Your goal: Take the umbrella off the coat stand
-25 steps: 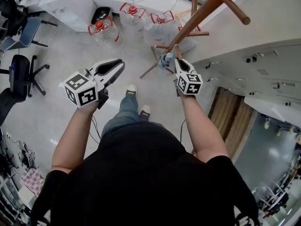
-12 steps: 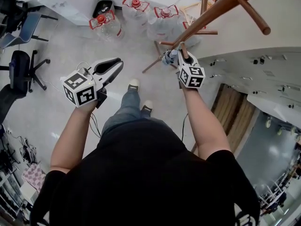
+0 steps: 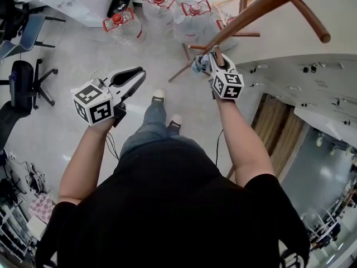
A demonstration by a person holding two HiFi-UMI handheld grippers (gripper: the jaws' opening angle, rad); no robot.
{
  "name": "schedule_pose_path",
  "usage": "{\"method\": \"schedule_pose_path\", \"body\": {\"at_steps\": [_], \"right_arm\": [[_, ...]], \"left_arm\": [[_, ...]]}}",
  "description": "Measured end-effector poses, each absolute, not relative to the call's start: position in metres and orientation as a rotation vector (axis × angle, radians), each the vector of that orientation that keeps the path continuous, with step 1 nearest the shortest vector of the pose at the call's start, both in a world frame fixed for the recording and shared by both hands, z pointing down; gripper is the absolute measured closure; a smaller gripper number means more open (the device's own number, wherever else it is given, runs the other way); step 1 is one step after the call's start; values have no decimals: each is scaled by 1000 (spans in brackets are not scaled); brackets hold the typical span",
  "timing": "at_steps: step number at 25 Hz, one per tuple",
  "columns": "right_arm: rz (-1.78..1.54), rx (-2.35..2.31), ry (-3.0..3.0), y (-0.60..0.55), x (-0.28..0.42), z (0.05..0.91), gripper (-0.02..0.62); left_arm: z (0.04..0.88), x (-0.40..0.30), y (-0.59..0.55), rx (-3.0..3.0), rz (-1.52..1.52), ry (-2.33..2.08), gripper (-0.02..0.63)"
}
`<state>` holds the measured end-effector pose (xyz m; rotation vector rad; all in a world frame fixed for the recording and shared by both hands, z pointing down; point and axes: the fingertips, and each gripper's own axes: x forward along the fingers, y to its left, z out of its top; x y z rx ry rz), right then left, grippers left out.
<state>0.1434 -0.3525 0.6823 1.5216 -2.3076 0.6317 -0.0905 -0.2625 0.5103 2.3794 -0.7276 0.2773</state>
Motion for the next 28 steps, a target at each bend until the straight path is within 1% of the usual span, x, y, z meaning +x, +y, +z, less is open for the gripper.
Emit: {"method": "schedule_pose_path", "body": {"at_steps": [3, 11, 14, 23, 25, 28], "right_arm": [[633, 1510, -2309, -355, 141, 684, 482], [578, 1549, -2285, -368, 137, 685, 482], [557, 1584, -2263, -369, 139, 686, 511], [542, 1612, -2226, -368, 142, 686, 541], [536, 1614, -2222, -367, 140, 685, 572], [542, 1627, -2219, -366, 140, 685, 576]], "left_arm": [[513, -89, -262, 2374, 281, -718, 534], [522, -87, -261, 2358, 302, -703, 534], [525, -88, -258, 2352, 308, -699, 534], [528, -83, -256, 2344, 309, -687, 534], [528, -81, -254, 2349, 313, -683, 534], [529, -79, -251, 2350, 318, -677, 534]]}}
